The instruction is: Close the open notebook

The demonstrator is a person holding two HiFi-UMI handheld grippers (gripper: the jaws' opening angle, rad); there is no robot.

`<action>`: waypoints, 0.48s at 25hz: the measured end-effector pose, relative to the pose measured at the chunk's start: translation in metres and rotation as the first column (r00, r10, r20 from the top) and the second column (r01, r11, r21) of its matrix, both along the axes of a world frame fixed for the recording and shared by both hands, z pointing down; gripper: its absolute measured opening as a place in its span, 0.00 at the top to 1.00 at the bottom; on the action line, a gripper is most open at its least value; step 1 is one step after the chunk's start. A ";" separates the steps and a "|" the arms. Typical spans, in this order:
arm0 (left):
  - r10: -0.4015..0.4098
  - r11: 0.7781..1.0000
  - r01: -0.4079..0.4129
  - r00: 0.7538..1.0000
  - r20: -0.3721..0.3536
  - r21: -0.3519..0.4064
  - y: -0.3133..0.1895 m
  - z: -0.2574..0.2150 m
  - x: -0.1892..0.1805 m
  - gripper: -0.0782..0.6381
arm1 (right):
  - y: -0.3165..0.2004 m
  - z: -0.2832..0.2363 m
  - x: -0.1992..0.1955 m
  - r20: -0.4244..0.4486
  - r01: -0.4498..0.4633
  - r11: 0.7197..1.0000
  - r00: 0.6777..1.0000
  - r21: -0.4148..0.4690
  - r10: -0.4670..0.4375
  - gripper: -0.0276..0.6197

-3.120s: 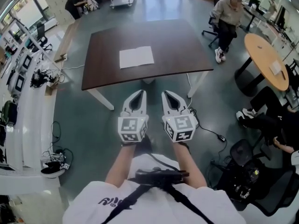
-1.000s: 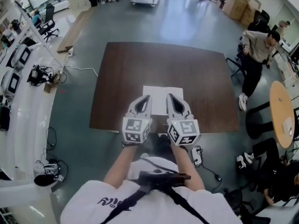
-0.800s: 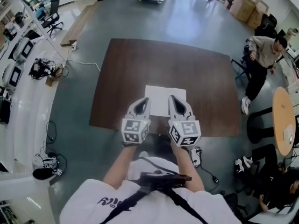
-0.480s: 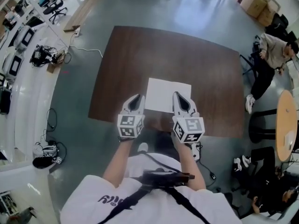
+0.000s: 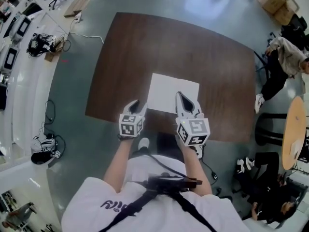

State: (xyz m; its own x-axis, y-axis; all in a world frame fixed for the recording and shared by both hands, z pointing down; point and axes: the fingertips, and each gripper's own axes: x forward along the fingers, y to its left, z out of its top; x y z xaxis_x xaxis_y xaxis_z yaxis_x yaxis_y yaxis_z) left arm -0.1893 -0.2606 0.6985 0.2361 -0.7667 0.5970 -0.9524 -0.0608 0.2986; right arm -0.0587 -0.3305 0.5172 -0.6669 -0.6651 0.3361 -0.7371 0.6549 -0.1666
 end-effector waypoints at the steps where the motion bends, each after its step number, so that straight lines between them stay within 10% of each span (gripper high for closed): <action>1: 0.008 1.000 -0.008 1.000 -0.012 -0.020 0.000 0.010 0.003 0.71 | -0.002 0.004 0.000 -0.004 0.003 1.000 1.000 -0.007 -0.003 0.97; 12: -0.007 0.991 -0.004 0.997 -0.079 -0.135 -0.003 0.090 0.021 0.56 | -0.015 0.037 0.007 -0.024 0.005 0.997 1.000 -0.078 -0.007 0.97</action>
State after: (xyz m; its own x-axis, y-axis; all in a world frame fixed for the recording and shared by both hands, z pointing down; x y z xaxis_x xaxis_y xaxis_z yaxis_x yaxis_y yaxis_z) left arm -0.1678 -0.2634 0.7887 0.2854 -0.6807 0.6746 -0.9257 -0.0135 0.3780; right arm -0.0515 -0.3454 0.5541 -0.6618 -0.6323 0.4028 -0.7377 0.6451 -0.1993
